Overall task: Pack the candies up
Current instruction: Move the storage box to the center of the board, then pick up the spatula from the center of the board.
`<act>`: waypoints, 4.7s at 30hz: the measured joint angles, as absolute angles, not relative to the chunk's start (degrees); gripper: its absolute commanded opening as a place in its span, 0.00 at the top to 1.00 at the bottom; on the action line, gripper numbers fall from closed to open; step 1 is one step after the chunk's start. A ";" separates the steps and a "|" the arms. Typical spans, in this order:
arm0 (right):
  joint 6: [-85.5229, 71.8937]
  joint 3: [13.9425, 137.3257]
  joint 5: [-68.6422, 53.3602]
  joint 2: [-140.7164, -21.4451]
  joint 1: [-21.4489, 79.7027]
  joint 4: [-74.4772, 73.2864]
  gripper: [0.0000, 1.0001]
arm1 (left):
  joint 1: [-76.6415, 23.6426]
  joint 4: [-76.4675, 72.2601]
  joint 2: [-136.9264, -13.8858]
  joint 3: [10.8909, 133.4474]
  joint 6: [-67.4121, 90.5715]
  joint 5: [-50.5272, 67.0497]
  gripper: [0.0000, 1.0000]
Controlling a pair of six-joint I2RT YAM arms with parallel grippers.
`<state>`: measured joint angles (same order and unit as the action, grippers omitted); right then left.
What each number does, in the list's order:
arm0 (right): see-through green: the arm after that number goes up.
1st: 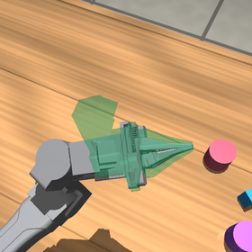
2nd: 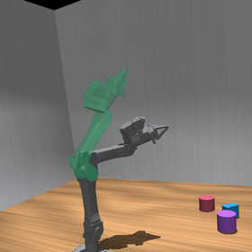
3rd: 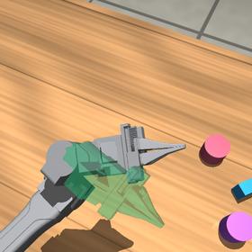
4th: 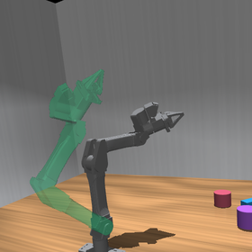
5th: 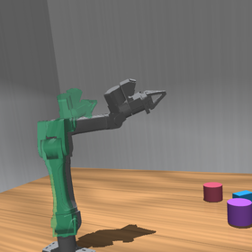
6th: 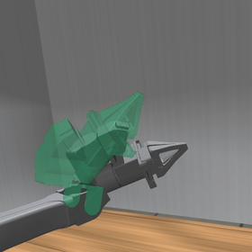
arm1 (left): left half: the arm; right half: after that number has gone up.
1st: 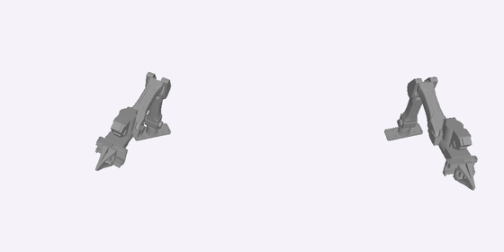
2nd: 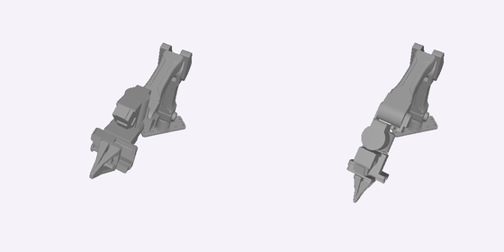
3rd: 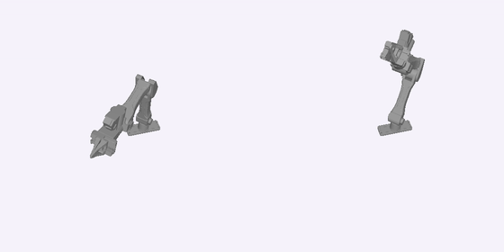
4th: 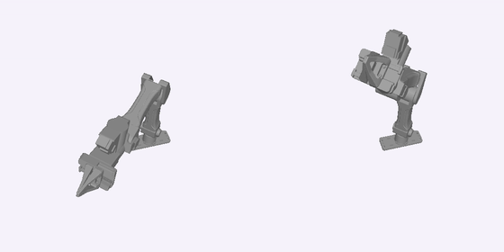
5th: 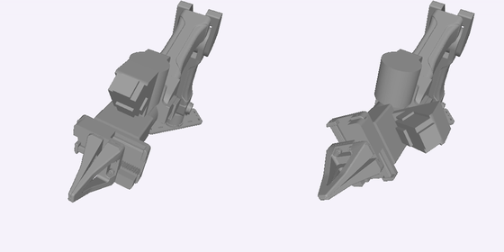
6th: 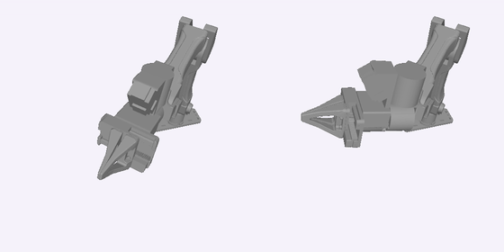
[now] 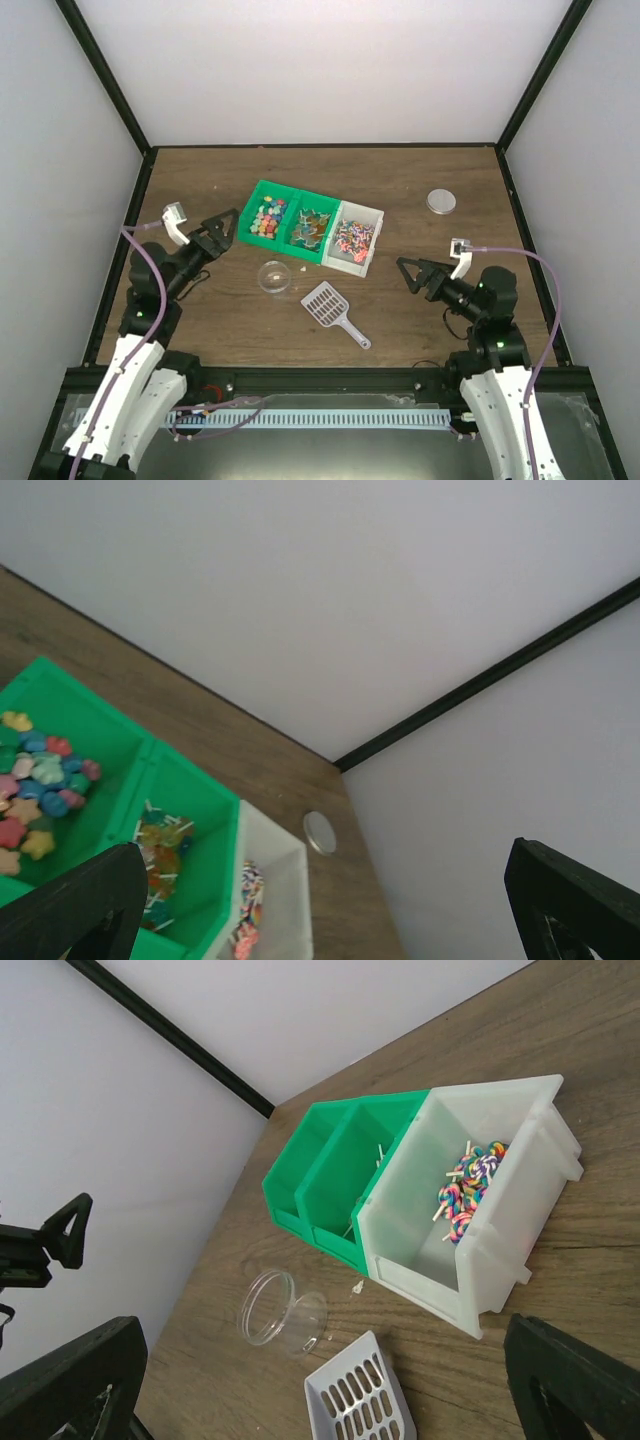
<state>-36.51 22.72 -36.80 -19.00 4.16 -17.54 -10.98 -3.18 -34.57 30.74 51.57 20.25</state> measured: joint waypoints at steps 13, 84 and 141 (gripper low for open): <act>-38.09 17.78 -37.76 -19.44 4.16 -12.23 0.00 | -11.38 -7.01 -44.34 28.99 43.33 17.58 0.14; -38.83 14.90 -34.94 -9.76 4.16 -10.98 0.09 | -33.91 20.95 -112.07 77.41 28.14 -27.57 0.80; -31.53 20.40 -1.93 -73.10 45.04 10.48 0.37 | -33.78 -0.91 -72.82 37.78 34.35 -22.63 0.00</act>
<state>-31.53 20.40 -1.93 -73.10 45.04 10.48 -33.78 -0.91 -72.82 37.78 34.35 -22.63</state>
